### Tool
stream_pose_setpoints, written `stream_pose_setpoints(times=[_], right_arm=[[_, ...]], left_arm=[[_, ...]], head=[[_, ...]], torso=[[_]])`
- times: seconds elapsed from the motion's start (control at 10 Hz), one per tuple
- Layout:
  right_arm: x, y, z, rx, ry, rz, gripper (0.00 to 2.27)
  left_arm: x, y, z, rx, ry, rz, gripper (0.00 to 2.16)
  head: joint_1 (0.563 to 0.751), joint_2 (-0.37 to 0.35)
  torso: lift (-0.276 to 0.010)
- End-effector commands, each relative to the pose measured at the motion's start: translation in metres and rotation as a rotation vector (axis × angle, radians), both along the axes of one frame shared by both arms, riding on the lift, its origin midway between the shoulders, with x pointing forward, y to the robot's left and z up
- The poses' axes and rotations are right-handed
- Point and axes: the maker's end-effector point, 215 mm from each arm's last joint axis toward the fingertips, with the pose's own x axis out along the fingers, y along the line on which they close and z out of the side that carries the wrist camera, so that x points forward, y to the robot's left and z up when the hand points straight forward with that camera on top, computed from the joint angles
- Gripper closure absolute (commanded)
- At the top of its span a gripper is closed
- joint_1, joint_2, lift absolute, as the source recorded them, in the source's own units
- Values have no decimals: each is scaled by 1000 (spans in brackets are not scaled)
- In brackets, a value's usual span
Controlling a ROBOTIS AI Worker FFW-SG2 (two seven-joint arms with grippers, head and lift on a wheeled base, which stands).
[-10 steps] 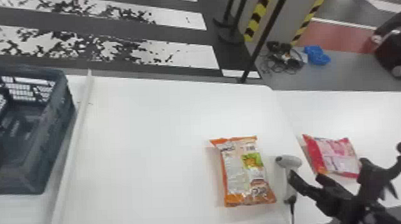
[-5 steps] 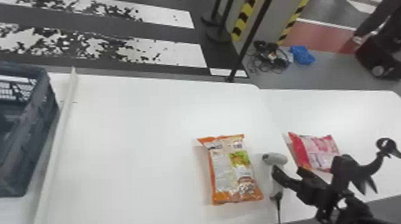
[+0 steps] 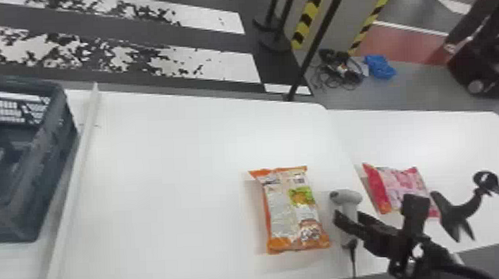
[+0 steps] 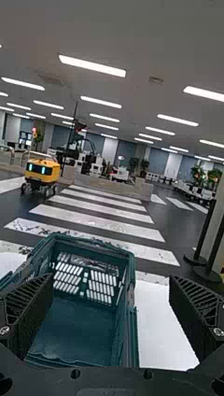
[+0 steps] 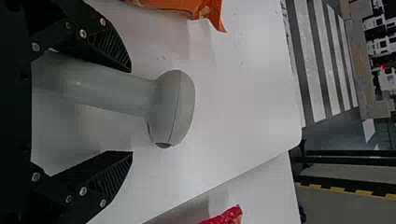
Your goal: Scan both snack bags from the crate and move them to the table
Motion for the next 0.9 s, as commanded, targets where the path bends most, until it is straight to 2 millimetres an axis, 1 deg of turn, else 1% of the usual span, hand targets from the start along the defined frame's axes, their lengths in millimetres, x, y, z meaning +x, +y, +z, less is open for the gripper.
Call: stream_pose_setpoints(times=[0.0, 0.1, 0.3, 0.4, 0.5, 0.6, 0.7, 0.8], right_arm=[[-2, 0, -1, 26, 34, 12, 2243], [1, -5, 10, 21, -1, 19, 2243], [0, -15, 20, 3, -30, 3, 2243], [3, -19, 33, -23, -60, 10, 2243], [1, -23, 49, -31, -81, 5, 2243], [-6, -23, 67, -23, -97, 3, 2243], [-12, -16, 89, -7, -123, 0, 2243], [-18, 4, 111, 38, -173, 6, 2243]], left_arm=[[1, -2, 0, -2, 0, -3, 76], [1, -1, 1, -1, -3, -3, 76], [1, -1, 4, 1, -8, -4, 76], [0, -1, 8, 0, -21, -5, 76], [-2, -2, 12, 1, -34, -5, 76], [-2, -3, 13, -1, -36, -7, 76], [-3, -3, 14, -2, -36, -7, 76], [-3, -6, 14, -8, -38, -15, 76]], head=[[695, -322], [695, -319], [695, -328], [695, -338], [695, -345], [695, -349], [695, -350], [695, -350]], torso=[[-87], [-87], [-87], [-87], [-87], [-87], [-87], [-87]])
